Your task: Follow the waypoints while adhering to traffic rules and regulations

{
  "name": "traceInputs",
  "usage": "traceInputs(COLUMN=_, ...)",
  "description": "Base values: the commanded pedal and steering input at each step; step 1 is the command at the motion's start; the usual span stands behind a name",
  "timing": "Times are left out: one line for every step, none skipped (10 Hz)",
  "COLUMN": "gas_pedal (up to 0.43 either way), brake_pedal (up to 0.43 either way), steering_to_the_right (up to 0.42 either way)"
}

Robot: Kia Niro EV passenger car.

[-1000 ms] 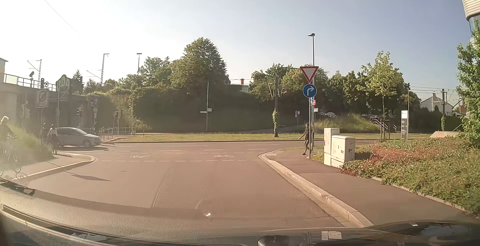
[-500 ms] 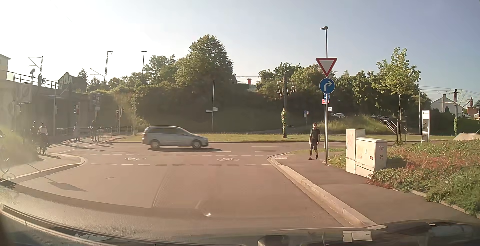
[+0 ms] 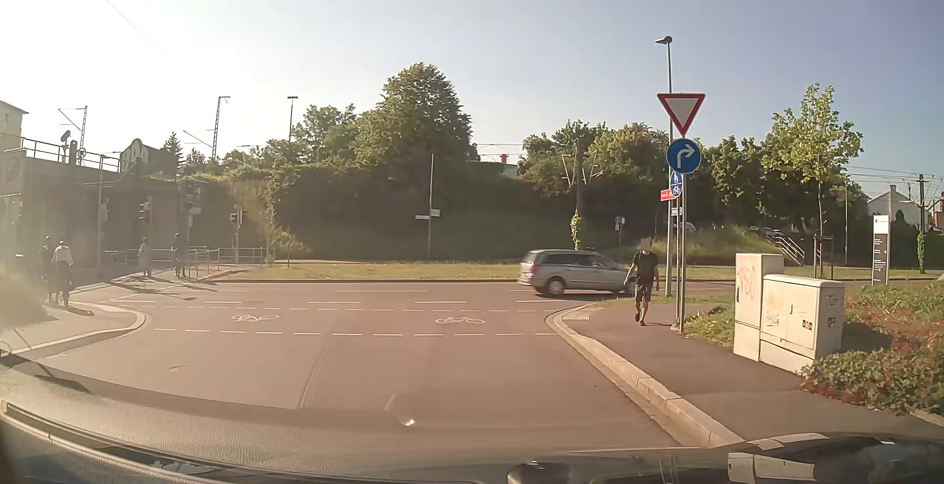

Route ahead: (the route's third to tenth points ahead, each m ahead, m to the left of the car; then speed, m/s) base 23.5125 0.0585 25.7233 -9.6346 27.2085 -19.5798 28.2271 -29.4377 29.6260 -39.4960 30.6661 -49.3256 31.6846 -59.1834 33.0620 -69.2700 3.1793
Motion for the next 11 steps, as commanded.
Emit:
traceInputs(gas_pedal=0.000, brake_pedal=0.091, steering_to_the_right=-0.056)
traceInputs(gas_pedal=0.000, brake_pedal=0.098, steering_to_the_right=-0.056)
traceInputs(gas_pedal=0.000, brake_pedal=0.104, steering_to_the_right=-0.055)
traceInputs(gas_pedal=0.000, brake_pedal=0.110, steering_to_the_right=-0.052)
traceInputs(gas_pedal=0.000, brake_pedal=0.110, steering_to_the_right=-0.048)
traceInputs(gas_pedal=0.000, brake_pedal=0.110, steering_to_the_right=-0.045)
traceInputs(gas_pedal=0.000, brake_pedal=0.110, steering_to_the_right=-0.042)
traceInputs(gas_pedal=0.000, brake_pedal=0.110, steering_to_the_right=-0.038)
traceInputs(gas_pedal=0.000, brake_pedal=0.110, steering_to_the_right=-0.032)
traceInputs(gas_pedal=0.000, brake_pedal=0.110, steering_to_the_right=-0.029)
traceInputs(gas_pedal=0.000, brake_pedal=0.110, steering_to_the_right=-0.028)
